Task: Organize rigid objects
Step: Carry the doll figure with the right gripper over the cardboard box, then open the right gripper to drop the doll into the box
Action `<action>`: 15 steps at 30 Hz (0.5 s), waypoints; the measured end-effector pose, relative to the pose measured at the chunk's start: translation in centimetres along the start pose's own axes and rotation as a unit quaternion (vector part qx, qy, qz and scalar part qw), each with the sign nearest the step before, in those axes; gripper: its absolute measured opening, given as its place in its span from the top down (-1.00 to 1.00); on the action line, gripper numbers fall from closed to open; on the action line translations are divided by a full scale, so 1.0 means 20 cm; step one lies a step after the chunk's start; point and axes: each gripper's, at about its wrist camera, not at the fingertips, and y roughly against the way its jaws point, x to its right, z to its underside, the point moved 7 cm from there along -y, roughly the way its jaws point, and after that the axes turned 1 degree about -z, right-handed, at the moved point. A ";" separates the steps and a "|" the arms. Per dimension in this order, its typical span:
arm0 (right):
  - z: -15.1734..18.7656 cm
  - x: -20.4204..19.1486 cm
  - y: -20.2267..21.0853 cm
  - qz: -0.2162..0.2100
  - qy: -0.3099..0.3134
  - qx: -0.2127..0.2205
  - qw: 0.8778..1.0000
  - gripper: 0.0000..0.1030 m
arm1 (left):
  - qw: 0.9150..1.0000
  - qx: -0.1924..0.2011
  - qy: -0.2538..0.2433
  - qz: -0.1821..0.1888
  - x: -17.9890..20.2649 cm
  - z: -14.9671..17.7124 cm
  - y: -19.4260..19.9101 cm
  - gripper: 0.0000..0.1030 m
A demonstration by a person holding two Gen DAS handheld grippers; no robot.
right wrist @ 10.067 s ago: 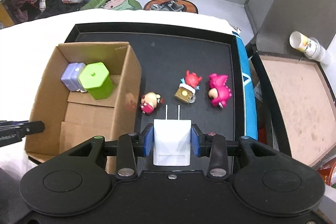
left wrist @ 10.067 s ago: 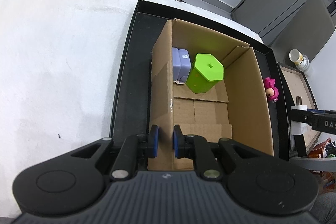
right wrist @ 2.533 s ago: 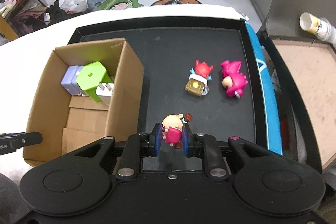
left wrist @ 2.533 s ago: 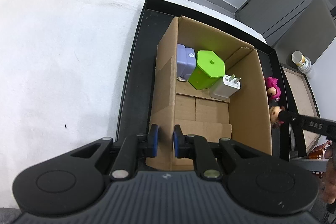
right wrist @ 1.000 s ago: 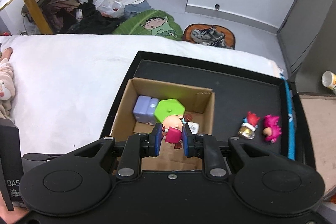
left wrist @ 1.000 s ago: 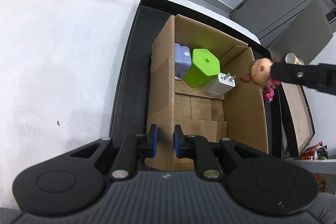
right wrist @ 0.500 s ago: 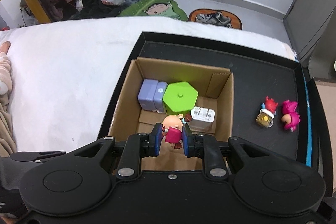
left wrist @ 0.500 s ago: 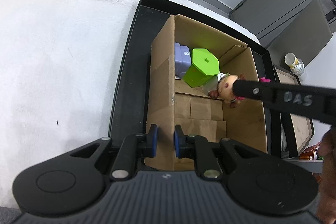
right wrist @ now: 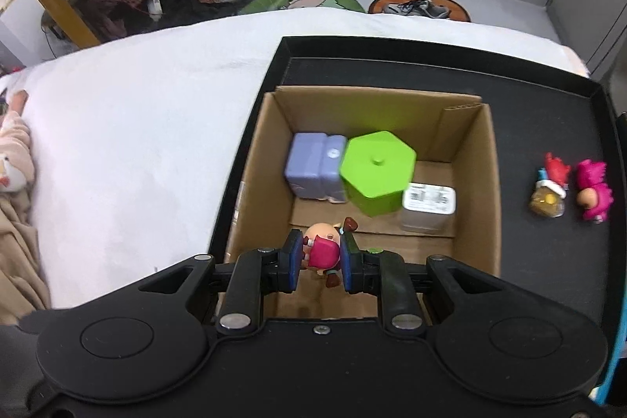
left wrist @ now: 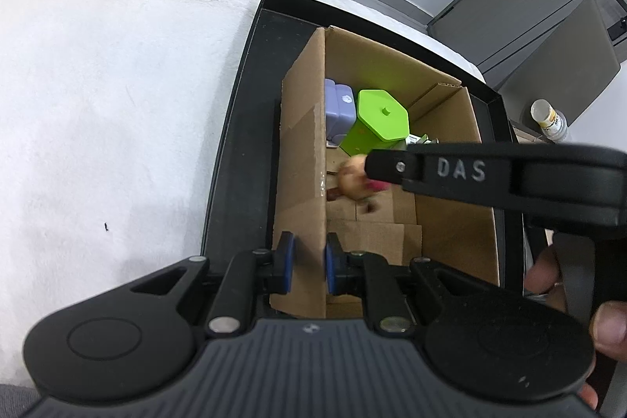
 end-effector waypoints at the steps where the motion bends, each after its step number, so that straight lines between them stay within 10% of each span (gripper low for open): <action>1: 0.00 0.00 -0.01 -0.003 -0.001 0.000 1.000 0.60 | 1.000 0.000 -0.001 -0.001 0.00 0.00 0.00 0.72; 15: 0.02 0.04 0.05 -0.001 0.003 0.005 1.000 0.60 | 1.000 0.000 0.000 0.001 -0.01 0.00 0.00 0.71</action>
